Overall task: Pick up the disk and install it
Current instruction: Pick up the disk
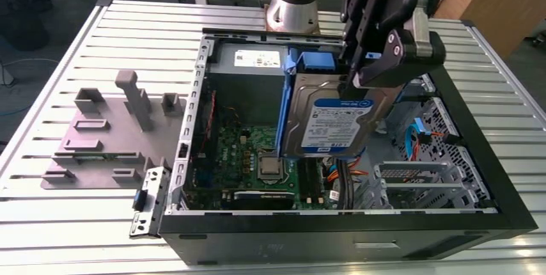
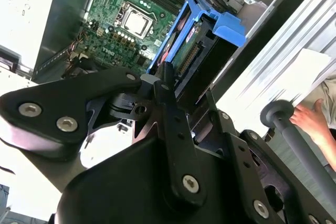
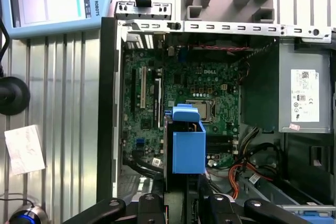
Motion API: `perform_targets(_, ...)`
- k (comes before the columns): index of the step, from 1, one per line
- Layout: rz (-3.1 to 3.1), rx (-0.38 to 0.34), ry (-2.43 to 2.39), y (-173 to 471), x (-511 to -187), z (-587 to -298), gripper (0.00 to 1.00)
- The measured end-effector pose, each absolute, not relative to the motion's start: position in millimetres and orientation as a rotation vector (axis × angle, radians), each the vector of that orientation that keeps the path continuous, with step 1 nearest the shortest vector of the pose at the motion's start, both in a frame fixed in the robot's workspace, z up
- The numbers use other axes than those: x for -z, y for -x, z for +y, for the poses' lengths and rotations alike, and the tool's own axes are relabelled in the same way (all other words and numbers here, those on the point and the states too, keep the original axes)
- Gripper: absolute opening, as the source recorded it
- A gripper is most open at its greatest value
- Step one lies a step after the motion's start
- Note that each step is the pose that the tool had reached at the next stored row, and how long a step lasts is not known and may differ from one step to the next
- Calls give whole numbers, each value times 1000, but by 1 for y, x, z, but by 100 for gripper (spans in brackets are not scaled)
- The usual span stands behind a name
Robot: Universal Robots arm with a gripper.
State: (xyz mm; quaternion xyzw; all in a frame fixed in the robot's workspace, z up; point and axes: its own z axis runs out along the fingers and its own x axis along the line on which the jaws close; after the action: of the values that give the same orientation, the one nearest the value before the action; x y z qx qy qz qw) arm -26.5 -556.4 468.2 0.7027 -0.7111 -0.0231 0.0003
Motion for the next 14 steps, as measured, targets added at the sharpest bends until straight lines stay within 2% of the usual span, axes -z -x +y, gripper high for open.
perform_targets(14, -2235, 74, -2205, 3, -466, -559, 35)
